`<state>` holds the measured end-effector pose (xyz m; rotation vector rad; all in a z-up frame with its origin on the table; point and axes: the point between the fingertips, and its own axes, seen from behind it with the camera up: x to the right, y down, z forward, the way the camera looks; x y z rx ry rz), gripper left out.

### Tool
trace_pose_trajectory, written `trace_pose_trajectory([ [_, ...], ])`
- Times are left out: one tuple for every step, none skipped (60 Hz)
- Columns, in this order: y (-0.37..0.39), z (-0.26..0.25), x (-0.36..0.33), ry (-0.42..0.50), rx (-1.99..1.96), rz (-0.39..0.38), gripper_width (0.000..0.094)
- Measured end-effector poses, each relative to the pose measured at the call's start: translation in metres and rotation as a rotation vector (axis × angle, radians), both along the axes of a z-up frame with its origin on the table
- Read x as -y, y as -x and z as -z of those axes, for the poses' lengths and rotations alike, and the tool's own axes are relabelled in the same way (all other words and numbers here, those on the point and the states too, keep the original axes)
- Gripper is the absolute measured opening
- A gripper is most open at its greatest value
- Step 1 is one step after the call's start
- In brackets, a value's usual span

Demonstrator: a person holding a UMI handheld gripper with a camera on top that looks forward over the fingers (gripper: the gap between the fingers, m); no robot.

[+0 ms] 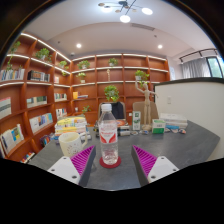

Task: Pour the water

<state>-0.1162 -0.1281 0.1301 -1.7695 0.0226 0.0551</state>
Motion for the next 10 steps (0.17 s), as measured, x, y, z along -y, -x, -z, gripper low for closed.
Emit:
trace_pose_trajectory([
  [0.0,-0.001,0.002,-0.003,0.001,0.001,0.075],
  [0.0,-0.003,0.003,-0.006,0.001,0.003,0.0749],
  [0.0,-0.004,0.005,-0.009,0.002,0.005,0.0749],
  [-0.001,-0.006,0.006,-0.012,0.002,0.007,0.0749],
  [-0.001,-0.008,0.007,-0.016,0.002,0.007,0.0749],
  [-0.001,-0.009,0.009,-0.02,0.001,0.007,0.075],
  [-0.001,-0.011,0.009,-0.024,0.0,0.008,0.075],
  [0.0,-0.013,0.01,-0.027,-0.002,0.009,0.075],
  [-0.001,-0.012,0.011,-0.031,-0.004,0.009,0.0749],
  [0.0,-0.014,0.012,-0.034,-0.004,0.01,0.0748],
])
